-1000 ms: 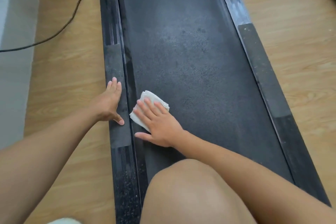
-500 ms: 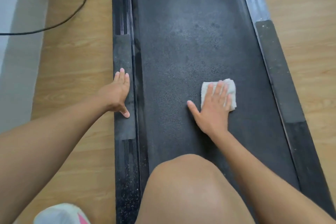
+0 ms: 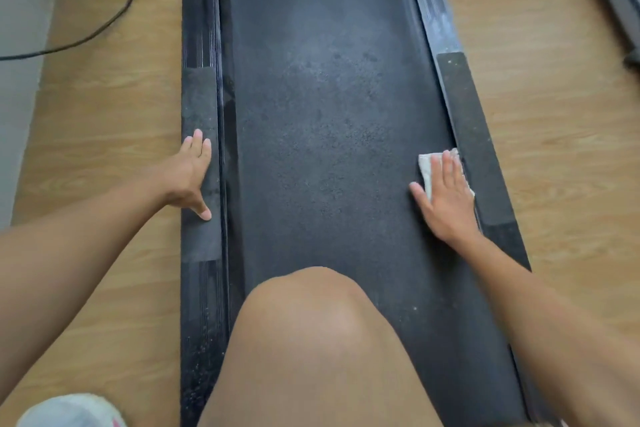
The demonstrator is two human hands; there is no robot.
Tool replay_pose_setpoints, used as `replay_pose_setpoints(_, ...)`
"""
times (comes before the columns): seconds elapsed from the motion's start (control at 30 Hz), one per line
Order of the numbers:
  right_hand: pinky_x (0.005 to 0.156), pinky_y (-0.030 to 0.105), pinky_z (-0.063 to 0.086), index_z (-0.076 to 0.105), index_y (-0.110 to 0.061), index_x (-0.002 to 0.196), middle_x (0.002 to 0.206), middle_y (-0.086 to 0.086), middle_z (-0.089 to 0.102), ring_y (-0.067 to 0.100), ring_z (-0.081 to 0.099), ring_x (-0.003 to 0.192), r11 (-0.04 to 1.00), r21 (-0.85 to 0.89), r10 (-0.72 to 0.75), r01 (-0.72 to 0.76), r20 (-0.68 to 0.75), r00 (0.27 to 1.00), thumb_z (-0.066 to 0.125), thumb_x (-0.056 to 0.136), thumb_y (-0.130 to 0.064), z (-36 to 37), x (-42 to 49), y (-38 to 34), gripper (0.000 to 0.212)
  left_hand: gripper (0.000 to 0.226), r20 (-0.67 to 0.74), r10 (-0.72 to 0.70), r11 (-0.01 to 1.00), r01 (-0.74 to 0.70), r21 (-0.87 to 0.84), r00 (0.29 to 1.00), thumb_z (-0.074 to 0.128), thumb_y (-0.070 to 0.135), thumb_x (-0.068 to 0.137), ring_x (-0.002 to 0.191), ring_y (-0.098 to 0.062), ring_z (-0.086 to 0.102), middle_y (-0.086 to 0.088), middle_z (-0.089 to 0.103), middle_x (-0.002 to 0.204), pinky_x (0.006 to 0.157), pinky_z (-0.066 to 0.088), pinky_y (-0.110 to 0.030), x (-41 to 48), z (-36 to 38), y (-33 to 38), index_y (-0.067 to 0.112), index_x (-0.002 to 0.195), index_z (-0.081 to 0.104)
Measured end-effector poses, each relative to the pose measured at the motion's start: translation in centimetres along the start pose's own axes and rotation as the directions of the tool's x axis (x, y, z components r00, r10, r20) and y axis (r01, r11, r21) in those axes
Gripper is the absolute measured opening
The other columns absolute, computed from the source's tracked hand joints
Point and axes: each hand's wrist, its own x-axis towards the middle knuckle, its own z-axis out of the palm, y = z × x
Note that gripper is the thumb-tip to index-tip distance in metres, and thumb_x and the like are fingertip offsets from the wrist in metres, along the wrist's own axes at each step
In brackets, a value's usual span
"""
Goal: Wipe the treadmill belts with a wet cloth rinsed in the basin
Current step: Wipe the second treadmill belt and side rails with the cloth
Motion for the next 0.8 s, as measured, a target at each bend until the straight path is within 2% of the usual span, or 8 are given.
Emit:
replay_pose_setpoints(0.17,0.132,0.047,0.006,0.007,-0.020,0.169,0.178,0.003,0.000,0.021,-0.004,0.163,0.991,0.042,0.127,-0.124,-0.081,0.989,0.017,0.097,-0.080,1.0,0.3,-0.5,0.094,0.164,0.017,-0.011,1.000,0.010,0.026,1.000,0.098,0.050,0.061,0.158,-0.031,-0.021,-0.016,-0.036,0.165,0.129,0.020,-0.048,0.7,0.1,0.4,0.003,0.159,-0.025)
replay_pose_setpoints(0.3,0.129,0.058,-0.001,-0.004,-0.013,0.168,0.175,0.012,-0.014,0.029,-0.019,0.161,0.955,0.115,0.277,-0.274,-0.012,0.961,0.016,0.089,-0.090,1.5,-0.6,-6.9,0.112,0.163,0.020,0.000,0.998,-0.002,0.063,1.000,0.096,0.054,0.063,0.159,-0.031,-0.018,-0.018,-0.034,0.166,0.127,0.024,-0.051,0.4,-0.8,0.5,0.002,0.159,-0.024)
replay_pose_setpoints(0.37,0.129,0.059,-0.006,-0.008,-0.009,0.167,0.173,0.016,-0.020,0.033,-0.025,0.159,0.978,0.109,0.176,-0.177,0.016,0.984,0.019,0.090,-0.089,3.3,-3.7,-13.5,0.114,0.162,0.030,-0.051,0.995,0.048,0.093,0.998,0.096,0.053,0.064,0.159,-0.032,-0.018,-0.019,-0.034,0.166,0.127,0.025,-0.052,0.1,-0.5,1.1,0.000,0.158,-0.025)
replay_pose_setpoints(0.43,0.129,0.055,-0.009,-0.007,-0.008,0.167,0.173,0.017,-0.020,0.034,-0.026,0.159,0.994,0.094,-0.053,0.053,-0.007,0.999,0.022,0.096,-0.083,6.1,-7.4,-21.8,0.107,0.163,0.022,-0.071,0.989,0.068,0.130,0.997,0.096,0.054,0.064,0.159,-0.034,-0.017,-0.022,-0.033,0.166,0.126,0.026,-0.053,0.6,-0.6,1.5,-0.003,0.157,-0.025)
replay_pose_setpoints(0.53,0.130,0.056,0.001,0.000,-0.009,0.168,0.175,0.017,-0.014,0.034,-0.021,0.160,0.931,-0.010,-0.365,0.365,0.041,0.930,0.025,0.104,-0.071,9.5,-11.4,-29.0,0.093,0.166,-0.005,-0.027,0.982,0.027,0.189,1.000,0.095,0.062,0.060,0.159,-0.036,-0.015,-0.024,-0.030,0.166,0.126,0.027,-0.053,1.1,-0.3,1.0,-0.005,0.158,-0.023)
replay_pose_setpoints(0.67,0.131,0.051,0.007,0.009,-0.020,0.170,0.177,0.004,-0.002,0.025,-0.012,0.163,0.804,-0.086,-0.584,0.588,0.072,0.808,0.027,0.105,-0.071,9.6,-11.1,-24.3,0.084,0.164,0.011,-0.037,0.963,0.032,0.269,0.999,0.090,0.067,0.064,0.159,-0.042,-0.012,-0.030,-0.028,0.165,0.127,0.023,-0.052,1.4,-0.1,1.1,-0.009,0.155,-0.023)
replay_pose_setpoints(0.73,0.131,0.052,0.008,0.010,-0.026,0.169,0.178,-0.002,0.001,0.022,-0.007,0.163,0.875,-0.094,-0.475,0.476,0.035,0.879,0.027,0.102,-0.073,8.4,-9.4,-19.0,0.084,0.161,0.033,-0.046,0.943,0.033,0.332,0.998,0.086,0.071,0.067,0.158,-0.046,-0.008,-0.035,-0.026,0.163,0.127,0.022,-0.052,1.7,-0.5,1.8,-0.013,0.154,-0.022)
replay_pose_setpoints(0.8,0.131,0.052,0.003,0.006,-0.030,0.169,0.177,-0.004,-0.003,0.020,-0.008,0.163,0.976,-0.051,-0.214,0.213,-0.006,0.977,0.023,0.099,-0.078,6.1,-7.0,-12.3,0.086,0.160,0.041,-0.015,0.946,0.001,0.324,0.999,0.084,0.071,0.069,0.158,-0.046,-0.008,-0.035,-0.026,0.163,0.127,0.022,-0.052,2.0,-0.5,1.4,-0.012,0.154,-0.023)
